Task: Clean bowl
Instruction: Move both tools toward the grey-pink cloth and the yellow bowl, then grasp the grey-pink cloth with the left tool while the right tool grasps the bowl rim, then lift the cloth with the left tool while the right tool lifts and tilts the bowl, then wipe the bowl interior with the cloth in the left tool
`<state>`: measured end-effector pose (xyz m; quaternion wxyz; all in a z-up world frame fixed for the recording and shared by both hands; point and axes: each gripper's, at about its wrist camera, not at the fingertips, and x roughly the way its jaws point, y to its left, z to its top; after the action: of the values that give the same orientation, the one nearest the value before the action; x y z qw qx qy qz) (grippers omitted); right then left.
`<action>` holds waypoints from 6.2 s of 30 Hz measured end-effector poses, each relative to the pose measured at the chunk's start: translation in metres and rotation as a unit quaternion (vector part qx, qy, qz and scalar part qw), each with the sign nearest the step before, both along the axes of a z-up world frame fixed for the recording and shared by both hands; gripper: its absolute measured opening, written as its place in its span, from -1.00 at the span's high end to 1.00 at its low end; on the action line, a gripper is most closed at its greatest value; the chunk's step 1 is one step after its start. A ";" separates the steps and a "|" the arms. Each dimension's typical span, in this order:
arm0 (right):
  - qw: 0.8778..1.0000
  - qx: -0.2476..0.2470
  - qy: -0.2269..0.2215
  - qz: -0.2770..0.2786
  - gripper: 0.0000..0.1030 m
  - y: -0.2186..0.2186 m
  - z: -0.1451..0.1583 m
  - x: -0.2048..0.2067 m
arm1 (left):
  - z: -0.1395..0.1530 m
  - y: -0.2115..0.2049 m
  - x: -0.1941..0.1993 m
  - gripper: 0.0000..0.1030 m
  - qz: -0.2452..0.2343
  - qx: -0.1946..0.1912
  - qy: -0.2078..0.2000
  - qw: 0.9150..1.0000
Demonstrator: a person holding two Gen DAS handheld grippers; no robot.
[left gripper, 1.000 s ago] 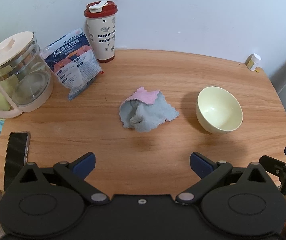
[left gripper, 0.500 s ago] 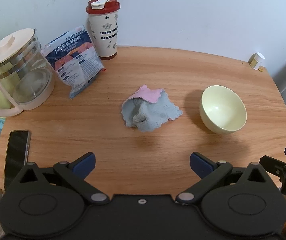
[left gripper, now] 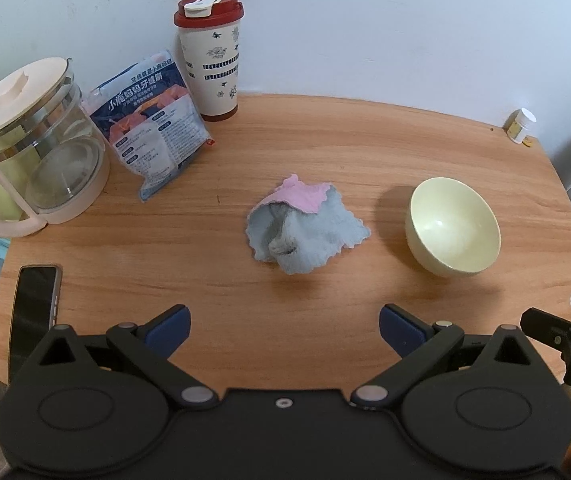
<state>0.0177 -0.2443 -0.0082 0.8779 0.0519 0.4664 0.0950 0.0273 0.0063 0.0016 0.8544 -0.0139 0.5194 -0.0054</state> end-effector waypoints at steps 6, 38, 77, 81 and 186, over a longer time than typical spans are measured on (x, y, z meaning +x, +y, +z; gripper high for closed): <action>1.000 -0.007 -0.004 -0.014 -0.82 -0.006 0.000 0.009 | -0.003 0.004 0.011 -0.99 0.002 -0.019 0.005 1.000; 0.998 0.056 0.021 0.035 -0.44 -0.037 -0.053 0.111 | -0.047 -0.036 0.077 -0.99 -0.034 0.055 -0.034 0.997; 0.983 0.132 0.128 -0.028 0.37 -0.030 -0.125 0.141 | -0.119 -0.009 0.116 0.16 -0.159 -0.016 -0.006 0.987; 0.983 0.130 0.125 -0.020 0.38 -0.033 -0.133 0.144 | -0.121 -0.008 0.117 0.37 -0.158 -0.023 -0.005 0.987; 0.918 -0.207 -0.171 0.292 0.67 0.046 -0.003 0.050 | -0.044 -0.058 0.123 0.73 -0.166 -0.229 0.031 0.959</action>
<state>0.0678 -0.1978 -0.0110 0.8688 -0.2861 0.3128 0.2560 0.1505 -0.0513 -0.0420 0.7988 -0.1230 0.5258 -0.2651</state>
